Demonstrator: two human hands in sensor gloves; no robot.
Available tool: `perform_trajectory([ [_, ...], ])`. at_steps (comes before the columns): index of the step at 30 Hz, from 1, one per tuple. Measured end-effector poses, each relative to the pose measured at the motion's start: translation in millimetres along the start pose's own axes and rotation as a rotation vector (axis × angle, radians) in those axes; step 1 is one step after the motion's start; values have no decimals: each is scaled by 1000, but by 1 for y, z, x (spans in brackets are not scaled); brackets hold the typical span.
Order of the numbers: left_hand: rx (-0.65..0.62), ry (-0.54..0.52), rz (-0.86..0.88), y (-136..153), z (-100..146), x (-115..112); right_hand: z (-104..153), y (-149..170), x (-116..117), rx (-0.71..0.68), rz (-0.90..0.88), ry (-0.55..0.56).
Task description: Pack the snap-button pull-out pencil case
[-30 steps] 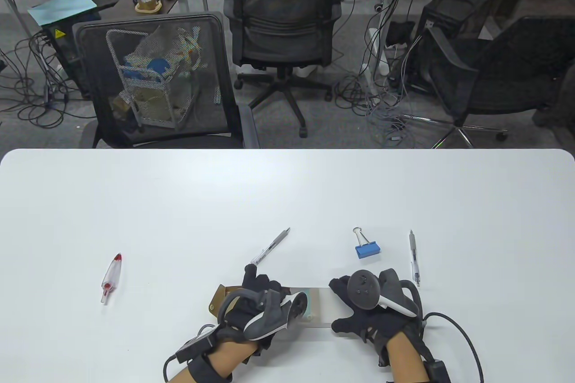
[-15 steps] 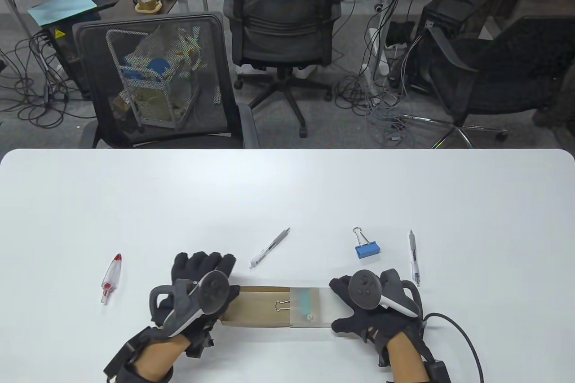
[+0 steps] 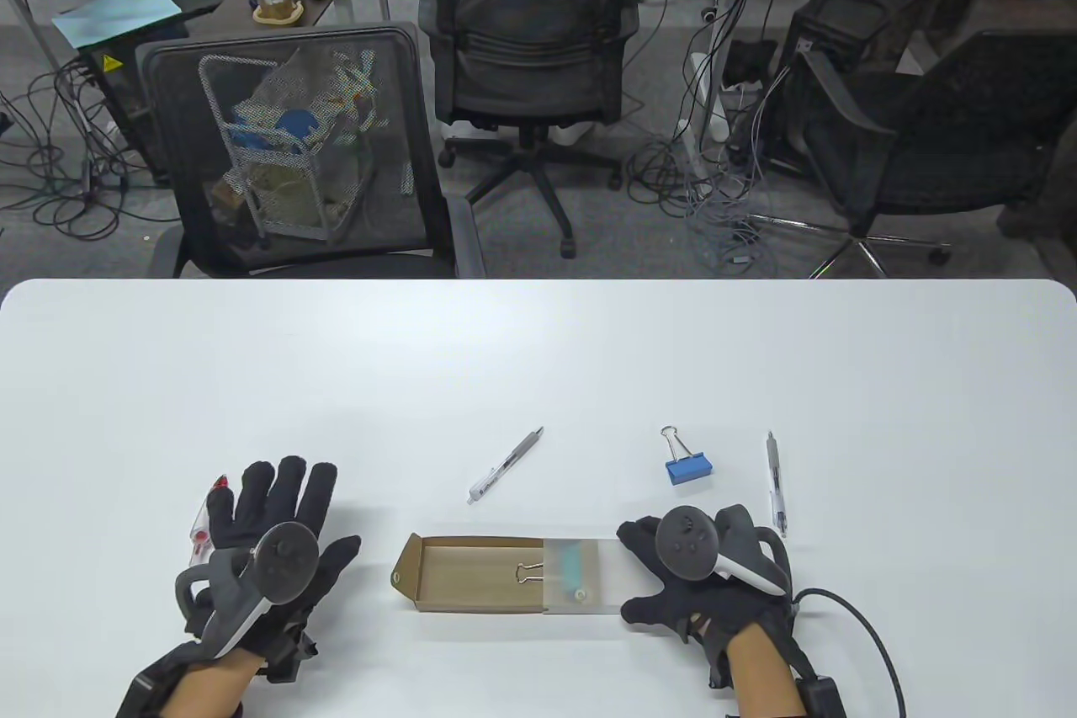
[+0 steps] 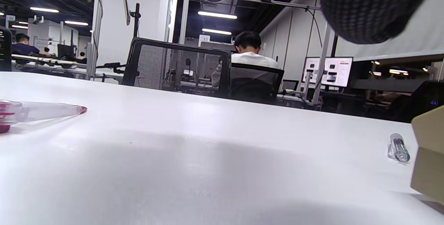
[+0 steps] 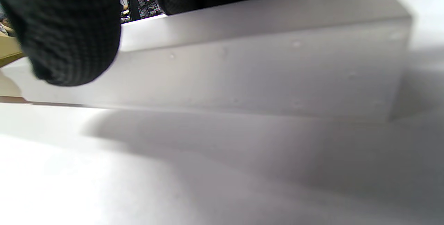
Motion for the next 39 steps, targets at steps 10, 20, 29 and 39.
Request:
perform_trajectory([
  [10, 7, 25, -28, 4, 0, -8, 8, 3, -26, -30, -191, 91],
  [20, 1, 6, -54, 4, 0, -6, -7, 14, -84, 542, -125, 309],
  [29, 6, 4, -54, 8, -2, -5, -55, 35, -81, 840, -83, 137],
  [39, 1, 19, -67, 7, -2, -6, -75, 50, -67, 917, -86, 48],
])
Point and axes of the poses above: the tracker on the back of each hand, its own y axis roughly to the little-finger side, its own z axis roughly from the fingertips to the wrist, x = y × z, the point moved 2 cm from there along -z, roughly from the wrist to the fingertips, and after that the axes turned 11 degrees about -y, right-handed, at the moved point
